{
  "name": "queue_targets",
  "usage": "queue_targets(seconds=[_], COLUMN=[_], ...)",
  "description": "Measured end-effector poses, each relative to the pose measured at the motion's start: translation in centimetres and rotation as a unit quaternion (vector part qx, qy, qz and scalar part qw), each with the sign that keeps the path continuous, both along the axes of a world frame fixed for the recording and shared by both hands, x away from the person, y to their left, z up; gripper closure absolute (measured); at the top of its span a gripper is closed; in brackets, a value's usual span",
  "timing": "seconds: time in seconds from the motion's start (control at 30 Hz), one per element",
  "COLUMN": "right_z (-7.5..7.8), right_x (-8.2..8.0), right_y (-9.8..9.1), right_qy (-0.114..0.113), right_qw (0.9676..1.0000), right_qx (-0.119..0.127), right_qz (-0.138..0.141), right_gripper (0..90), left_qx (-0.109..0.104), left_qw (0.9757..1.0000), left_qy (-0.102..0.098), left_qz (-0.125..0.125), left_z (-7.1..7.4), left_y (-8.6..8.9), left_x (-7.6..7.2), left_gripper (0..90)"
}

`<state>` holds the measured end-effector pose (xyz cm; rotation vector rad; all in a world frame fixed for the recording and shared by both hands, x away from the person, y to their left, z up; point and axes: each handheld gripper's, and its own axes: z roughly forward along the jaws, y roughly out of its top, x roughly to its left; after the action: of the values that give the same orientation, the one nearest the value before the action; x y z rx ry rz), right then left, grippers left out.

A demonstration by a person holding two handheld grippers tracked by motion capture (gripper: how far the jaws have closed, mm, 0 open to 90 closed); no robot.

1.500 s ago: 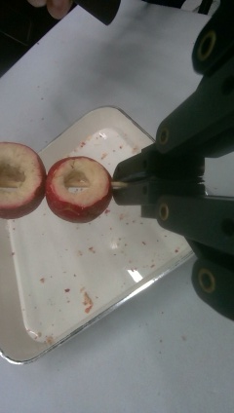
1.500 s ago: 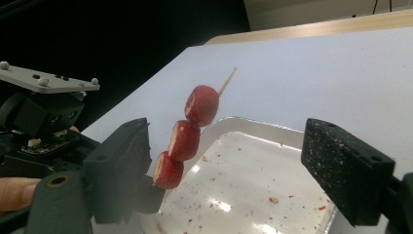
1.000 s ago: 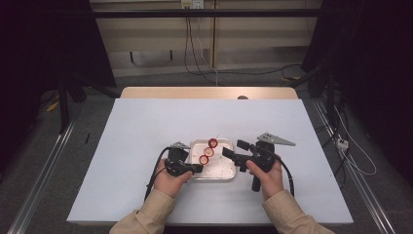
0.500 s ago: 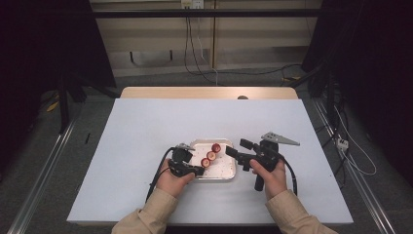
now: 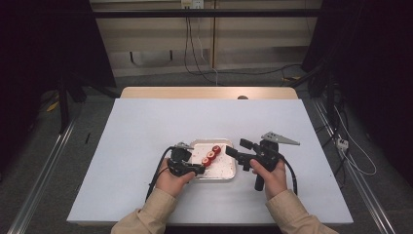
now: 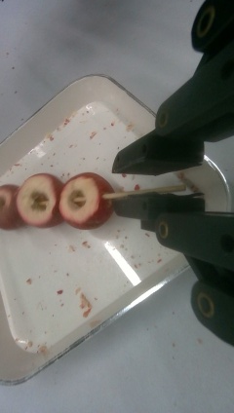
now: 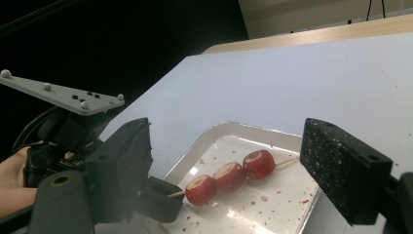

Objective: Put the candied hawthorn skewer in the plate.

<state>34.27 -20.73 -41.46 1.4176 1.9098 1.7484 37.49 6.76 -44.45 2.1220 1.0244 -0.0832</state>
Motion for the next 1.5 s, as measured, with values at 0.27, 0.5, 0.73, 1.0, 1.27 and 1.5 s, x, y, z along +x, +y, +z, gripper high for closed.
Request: queue_targets(seconds=[0.27, 0.5, 0.73, 1.0, 1.27, 1.5], right_z=[0.0, -0.1, -0.3, -0.3, -0.7, -1.3], right_x=[0.0, -0.1, -0.2, -0.3, -0.6, -1.2], right_y=[0.0, 0.1, 0.1, 0.1, -0.2, -1.3], right_qy=[-0.001, -0.001, -0.003, -0.004, -0.015, -0.02], right_qw=[1.0, 1.0, 0.9999, 0.9998, 0.9987, 0.9965], right_qx=[-0.005, -0.006, -0.013, -0.02, -0.049, -0.081], right_qz=[0.0, 0.002, 0.003, 0.005, 0.008, 0.008], right_gripper=[18.7, 18.7, 18.7, 18.6, 17.9, 17.5], left_qx=[-0.01, -0.014, -0.022, -0.023, -0.03, -0.046], left_qw=[0.9999, 0.9997, 0.9991, 0.9986, 0.9976, 0.9962], left_qy=[-0.006, -0.02, -0.035, -0.047, -0.061, -0.073], left_qz=[0.0, 0.007, 0.01, 0.009, -0.011, -0.016], left_z=[0.6, 1.2, 1.8, 2.4, 2.7, 2.9], left_y=[0.4, 0.9, 1.0, 1.5, 2.3, 4.0], left_x=[-0.3, -0.4, -0.6, -0.7, -0.9, -1.0], left_gripper=[76.4, 65.3, 53.6, 41.0, 28.5, 20.2])
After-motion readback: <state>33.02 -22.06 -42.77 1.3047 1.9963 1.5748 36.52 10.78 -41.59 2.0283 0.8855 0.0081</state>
